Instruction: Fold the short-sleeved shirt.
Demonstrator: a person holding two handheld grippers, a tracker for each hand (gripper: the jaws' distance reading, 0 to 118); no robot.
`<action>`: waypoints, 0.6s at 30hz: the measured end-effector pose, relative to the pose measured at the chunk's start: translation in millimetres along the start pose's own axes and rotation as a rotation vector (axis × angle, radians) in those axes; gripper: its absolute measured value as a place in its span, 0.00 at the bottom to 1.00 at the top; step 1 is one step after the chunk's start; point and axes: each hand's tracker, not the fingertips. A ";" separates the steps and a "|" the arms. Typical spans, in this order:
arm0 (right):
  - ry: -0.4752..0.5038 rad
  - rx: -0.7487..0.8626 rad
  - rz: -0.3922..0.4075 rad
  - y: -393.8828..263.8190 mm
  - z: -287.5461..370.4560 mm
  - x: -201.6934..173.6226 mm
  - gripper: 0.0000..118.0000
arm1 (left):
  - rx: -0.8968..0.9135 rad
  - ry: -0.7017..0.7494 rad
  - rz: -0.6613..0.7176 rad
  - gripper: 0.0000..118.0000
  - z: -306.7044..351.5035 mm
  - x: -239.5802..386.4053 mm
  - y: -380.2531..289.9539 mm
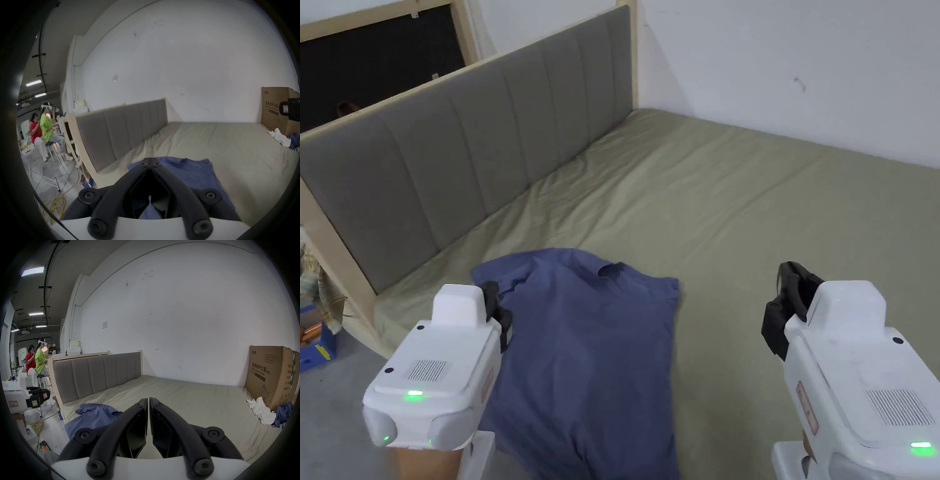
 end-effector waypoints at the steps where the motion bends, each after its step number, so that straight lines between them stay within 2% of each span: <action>1: -0.006 -0.004 0.001 -0.9 -1.2 2.9 0.03 | -0.050 -0.015 0.002 0.00 -12.2 3.1 0.0; 11: -0.077 -0.058 0.028 -12.3 -11.9 27.1 0.03 | -0.448 -0.122 0.100 0.00 -145.7 41.0 -15.9; 12: -0.086 -0.067 0.029 -14.3 -12.8 30.5 0.03 | -0.501 -0.128 0.101 0.03 -155.0 46.4 -18.8; 14: -0.099 -0.081 0.029 -17.6 -13.7 35.6 0.03 | -0.538 -0.117 0.139 0.23 -173.6 52.7 -27.7; 15: -0.107 -0.089 0.031 -19.7 -14.0 38.6 0.03 | -0.586 -0.107 0.137 0.38 -183.2 56.7 -31.9; 16: -0.115 -0.096 0.030 -21.7 -14.4 41.6 0.03 | -0.627 -0.097 0.146 0.64 -186.2 62.1 -34.1; 17: -0.121 -0.103 0.029 -23.6 -14.7 44.4 0.03 | -0.667 -0.076 0.149 0.80 -194.4 66.0 -39.8; 18: -0.128 -0.110 0.026 -26.1 -15.0 47.3 0.03 | -0.712 -0.055 0.136 0.92 -200.1 69.2 -44.4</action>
